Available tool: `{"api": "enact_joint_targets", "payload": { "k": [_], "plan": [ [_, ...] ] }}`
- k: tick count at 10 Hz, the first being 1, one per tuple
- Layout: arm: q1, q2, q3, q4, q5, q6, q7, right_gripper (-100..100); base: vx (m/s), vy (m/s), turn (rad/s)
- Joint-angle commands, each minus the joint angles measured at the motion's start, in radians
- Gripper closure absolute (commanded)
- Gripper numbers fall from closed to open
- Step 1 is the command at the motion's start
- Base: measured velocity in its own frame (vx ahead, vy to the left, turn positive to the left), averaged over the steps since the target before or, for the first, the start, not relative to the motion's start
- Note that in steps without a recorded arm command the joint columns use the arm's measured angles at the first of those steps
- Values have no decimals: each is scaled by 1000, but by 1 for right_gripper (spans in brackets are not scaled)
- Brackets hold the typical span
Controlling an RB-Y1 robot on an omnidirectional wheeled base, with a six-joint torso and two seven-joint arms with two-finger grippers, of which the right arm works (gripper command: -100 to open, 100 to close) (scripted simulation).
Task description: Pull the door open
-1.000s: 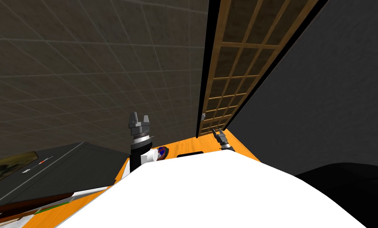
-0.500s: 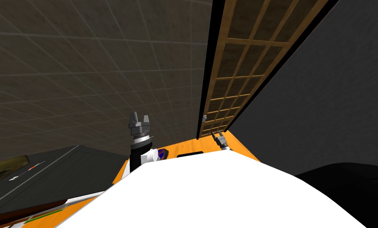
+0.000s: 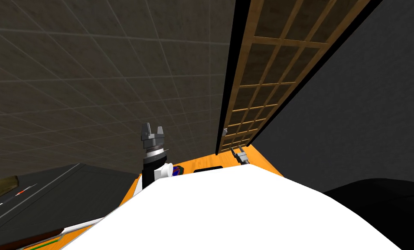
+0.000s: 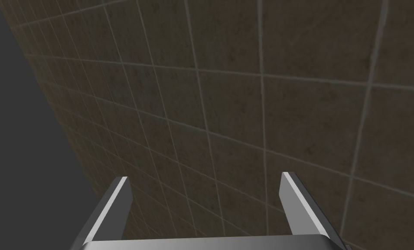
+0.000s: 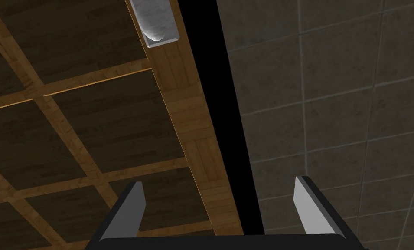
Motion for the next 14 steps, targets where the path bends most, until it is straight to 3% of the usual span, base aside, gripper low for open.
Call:
{"api": "enact_joint_targets", "payload": {
  "k": [1,6,13,14],
  "plan": [
    [0,6,-11,41,21,-25,42,-100,134,-22,2],
    [2,27,-31,125,64,-76,127,-100,121,-32,-1],
    [5,81,-68,274,141,-166,277,-100,179,-93,-24],
    [-1,76,-66,270,134,-159,267,-100,76,-66,31]
  ]
}}
